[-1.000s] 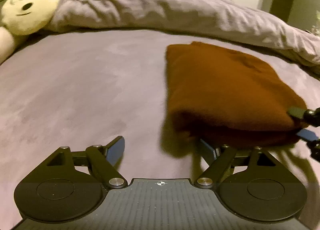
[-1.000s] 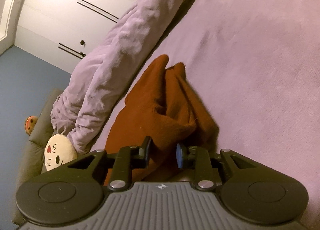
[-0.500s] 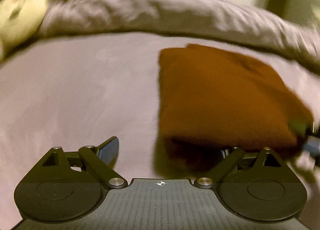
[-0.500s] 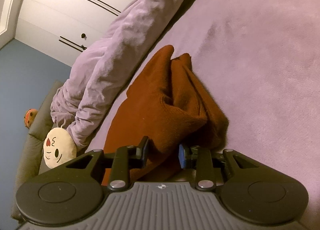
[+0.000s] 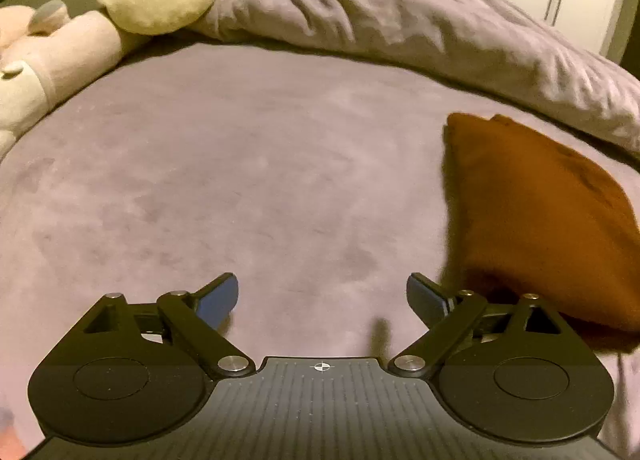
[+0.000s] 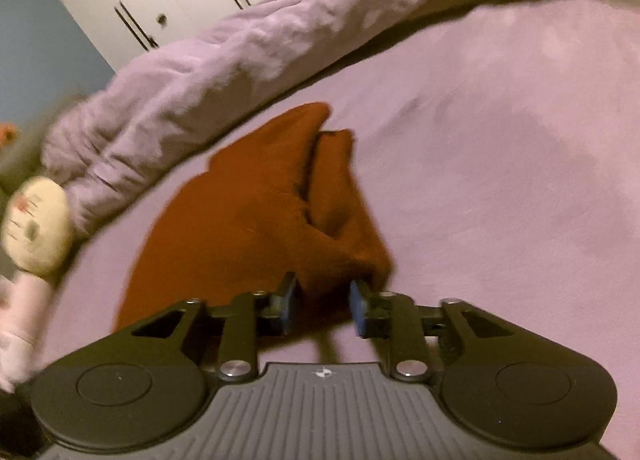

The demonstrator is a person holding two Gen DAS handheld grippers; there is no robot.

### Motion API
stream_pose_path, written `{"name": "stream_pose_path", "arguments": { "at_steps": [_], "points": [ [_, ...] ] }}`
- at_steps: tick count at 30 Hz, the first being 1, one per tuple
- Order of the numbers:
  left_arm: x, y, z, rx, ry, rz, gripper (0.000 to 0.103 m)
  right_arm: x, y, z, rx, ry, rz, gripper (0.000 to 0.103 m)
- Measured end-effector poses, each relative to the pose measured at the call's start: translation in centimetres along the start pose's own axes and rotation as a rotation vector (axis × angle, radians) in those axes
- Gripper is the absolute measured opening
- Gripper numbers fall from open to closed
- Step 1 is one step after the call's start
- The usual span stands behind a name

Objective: Fold small clothes

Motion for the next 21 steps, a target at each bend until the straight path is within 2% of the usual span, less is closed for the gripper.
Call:
{"name": "stream_pose_path", "arguments": {
  "at_steps": [1, 2, 3, 5, 7, 11, 18, 21],
  "points": [
    [0.0, -0.1, 0.4, -0.017, -0.045, 0.009, 0.097, 0.0, -0.1, 0.5, -0.002, -0.032, 0.036, 0.038],
    [0.0, -0.4, 0.9, -0.035, -0.088, 0.018, 0.099, -0.2, -0.4, 1.1, -0.021, -0.056, 0.075, 0.044],
    [0.2, -0.8, 1.5, -0.051, -0.116, 0.011, 0.1, -0.5, -0.9, 1.6, -0.049, -0.058, 0.1, 0.06],
    [1.1, -1.6, 2.5, -0.066, -0.14, -0.041, 0.101, -1.2, -2.1, 2.4, -0.093, -0.037, 0.128, 0.077],
    [2.6, -2.2, 3.3, -0.076, -0.148, -0.119, 0.102, -2.1, -3.3, 3.4, -0.125, -0.03, 0.163, 0.081],
    [4.8, -3.2, 4.8, -0.101, -0.155, -0.228, 0.102, -3.9, -4.8, 4.7, -0.196, -0.03, 0.206, 0.099],
    [5.1, -2.7, 7.1, -0.084, -0.147, -0.258, 0.103, -5.9, -3.6, 6.7, -0.19, -0.075, 0.246, 0.099],
    [4.8, -2.0, 7.4, -0.066, -0.118, -0.266, 0.103, -5.8, -3.1, 6.5, -0.245, -0.128, 0.24, 0.099]
  ]
}}
Point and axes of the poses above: each gripper's, at about its wrist camera, not at the fingertips, and z roughly against the way its jaws point, x to its right, y to its top, the point moved 10 cm from there along -z, roughly the way its jaws point, and after that the axes turned 5 degrees about y, right-handed, at the moved point
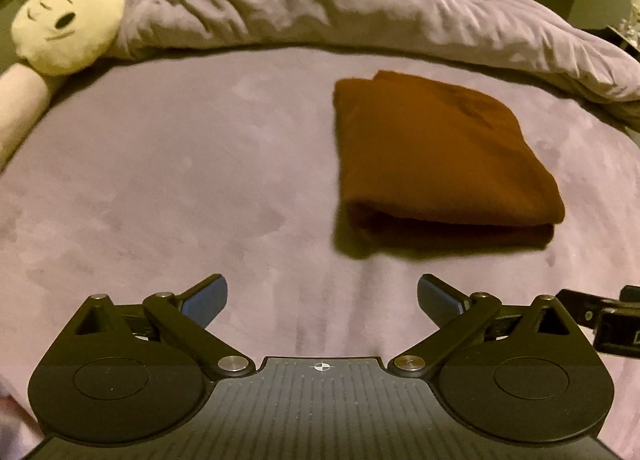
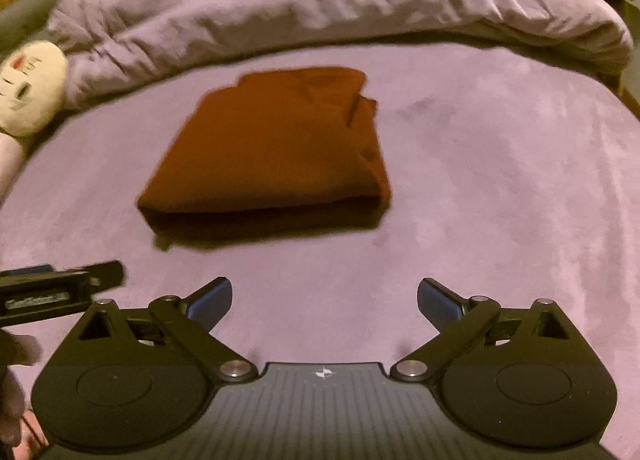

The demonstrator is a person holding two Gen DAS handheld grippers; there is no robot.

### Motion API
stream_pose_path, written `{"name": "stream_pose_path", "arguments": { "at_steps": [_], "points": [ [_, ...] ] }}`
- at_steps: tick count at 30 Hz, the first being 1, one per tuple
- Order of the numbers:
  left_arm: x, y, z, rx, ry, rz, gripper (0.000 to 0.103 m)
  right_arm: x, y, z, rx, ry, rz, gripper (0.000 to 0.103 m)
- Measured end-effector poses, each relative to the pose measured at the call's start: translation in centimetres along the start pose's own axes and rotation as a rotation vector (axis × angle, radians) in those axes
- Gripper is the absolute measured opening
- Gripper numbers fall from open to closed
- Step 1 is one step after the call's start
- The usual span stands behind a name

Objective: Fold small clothes

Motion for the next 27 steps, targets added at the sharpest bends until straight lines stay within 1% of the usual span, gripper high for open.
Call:
{"name": "stream_pose_path", "arguments": {
  "at_steps": [4, 6, 10, 16, 19, 27],
  "points": [
    [0.2, 0.6, 0.8, 0.002, -0.007, -0.02, 0.103, -0.2, 0.6, 0.6, 0.012, 0.011, -0.022, 0.099],
    [0.3, 0.8, 1.2, 0.004, -0.016, -0.024, 0.103, -0.6, 0.7, 0.9, 0.006, -0.015, 0.0, 0.099],
    [0.5, 0.8, 1.3, -0.01, -0.004, -0.044, 0.103, -1.1, 0.9, 1.1, 0.003, -0.054, 0.041, 0.099],
    [0.4, 0.7, 1.6, -0.012, -0.006, -0.043, 0.103, -1.6, 1.0, 1.4, 0.001, -0.062, 0.058, 0.099],
    [0.6, 0.8, 1.8, -0.003, 0.005, -0.049, 0.103, -1.5, 1.1, 1.6, 0.006, -0.061, 0.056, 0.099],
    [0.7, 0.7, 1.9, -0.003, 0.003, -0.058, 0.103, -1.5, 1.3, 1.6, 0.014, -0.068, 0.052, 0.099]
  ]
}}
Point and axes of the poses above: each gripper's, at about its wrist camera, not at the fingertips, and z roughly against the way its jaws point, x to its right, y to its top, the point moved 10 cm from there along -z, roughly the way its jaws point, and after that the axes turned 5 degrees about y, right-handed, at the moved point
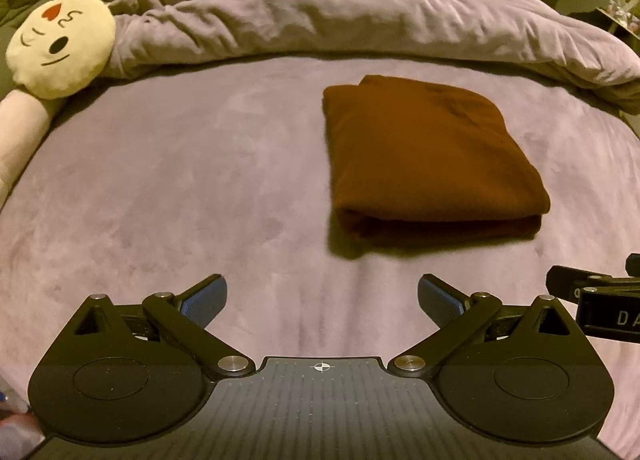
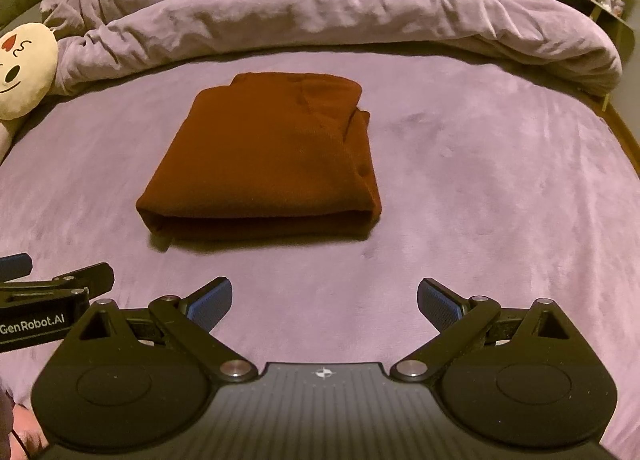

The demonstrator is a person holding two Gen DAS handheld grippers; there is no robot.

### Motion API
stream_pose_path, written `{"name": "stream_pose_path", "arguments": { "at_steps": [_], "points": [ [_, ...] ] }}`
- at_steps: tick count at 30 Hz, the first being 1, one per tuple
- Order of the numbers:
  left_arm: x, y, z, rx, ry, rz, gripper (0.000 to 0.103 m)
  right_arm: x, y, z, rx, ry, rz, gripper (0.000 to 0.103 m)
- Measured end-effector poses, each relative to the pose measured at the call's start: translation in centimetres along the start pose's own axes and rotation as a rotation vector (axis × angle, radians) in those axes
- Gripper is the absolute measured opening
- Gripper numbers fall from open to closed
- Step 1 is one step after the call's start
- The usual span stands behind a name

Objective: Fold small clothes

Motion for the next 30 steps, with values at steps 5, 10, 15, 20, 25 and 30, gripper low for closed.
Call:
{"name": "stream_pose_path", "arguments": {
  "at_steps": [5, 10, 15, 20, 25, 30],
  "points": [
    [0.03, 0.07, 0.03, 0.0, -0.002, -0.002, 0.103, 0.03, 0.06, 0.06, 0.003, -0.004, 0.006, 0.099],
    [0.34, 0.04, 0.16, 0.004, -0.002, -0.004, 0.103, 0.04, 0.11, 0.12, 0.001, -0.007, 0.006, 0.099],
    [0.42, -0.04, 0.2, 0.002, -0.002, -0.003, 0.103, 0.12, 0.1, 0.21, 0.005, -0.006, 0.005, 0.099],
    [0.47, -0.04, 0.23, 0.002, 0.0, -0.005, 0.103, 0.16, 0.08, 0.25, 0.005, -0.01, 0.006, 0.099],
    [0.48, -0.07, 0.22, 0.001, -0.001, -0.004, 0.103, 0.16, 0.07, 0.26, 0.004, -0.012, 0.011, 0.099],
    [0.55, -0.15, 0.23, 0.002, 0.0, -0.004, 0.103, 0.13, 0.02, 0.22, 0.004, -0.019, 0.013, 0.099]
  ]
}}
Point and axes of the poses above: each gripper's, at about its wrist camera, not at the fingertips, and z roughly against the way its jaws point, x to its right, y to its top, the point moved 10 cm from there along -z, roughly the way its jaws point, and after that the axes turned 5 degrees about y, right-handed, at the moved point
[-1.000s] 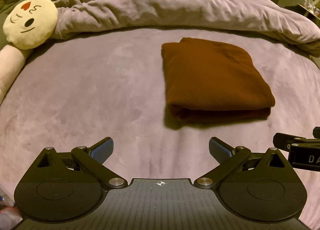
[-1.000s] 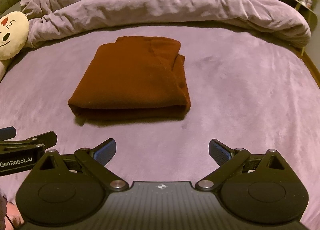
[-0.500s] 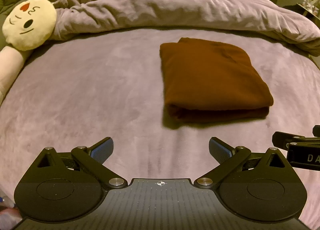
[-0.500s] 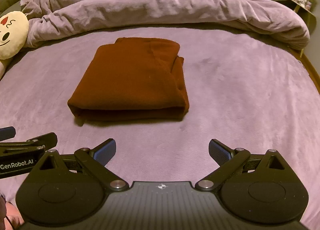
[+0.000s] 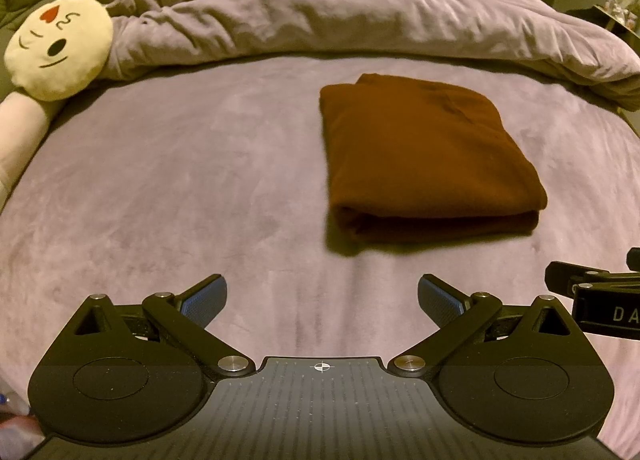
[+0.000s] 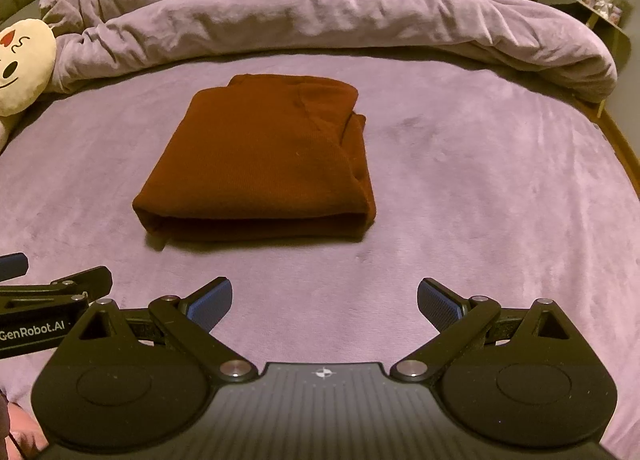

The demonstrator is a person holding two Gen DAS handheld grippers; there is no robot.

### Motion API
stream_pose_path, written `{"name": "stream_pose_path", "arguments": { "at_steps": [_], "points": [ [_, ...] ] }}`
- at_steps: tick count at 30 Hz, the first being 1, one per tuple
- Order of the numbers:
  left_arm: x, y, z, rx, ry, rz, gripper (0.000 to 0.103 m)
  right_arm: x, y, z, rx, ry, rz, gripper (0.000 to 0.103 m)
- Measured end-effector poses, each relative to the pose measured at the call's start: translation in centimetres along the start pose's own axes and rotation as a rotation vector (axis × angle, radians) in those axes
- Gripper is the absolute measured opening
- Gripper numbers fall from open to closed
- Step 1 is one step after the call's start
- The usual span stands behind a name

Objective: Fold small clothes

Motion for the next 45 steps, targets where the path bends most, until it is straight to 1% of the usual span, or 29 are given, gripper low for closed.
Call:
{"name": "stream_pose_path", "arguments": {
  "at_steps": [35, 42, 45],
  "points": [
    [0.23, -0.3, -0.3, -0.007, 0.006, -0.02, 0.103, 0.25, 0.03, 0.04, 0.001, 0.004, -0.009, 0.099],
    [0.38, -0.23, -0.42, -0.005, 0.02, -0.033, 0.103, 0.4, 0.01, 0.03, 0.003, 0.005, -0.01, 0.099],
    [0.44, -0.24, -0.33, 0.002, 0.003, -0.028, 0.103, 0.46, -0.01, 0.05, 0.003, 0.004, -0.01, 0.099]
  ]
}}
Point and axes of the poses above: each gripper's, at about its wrist camera, not at the fingertips, and z roughly against the way its jaws point, x to its right, y to its top, the point moved 10 cm from there along -z, roughly the way its jaws point, and after that the axes turned 5 degrees about y, right-handed, at the moved point
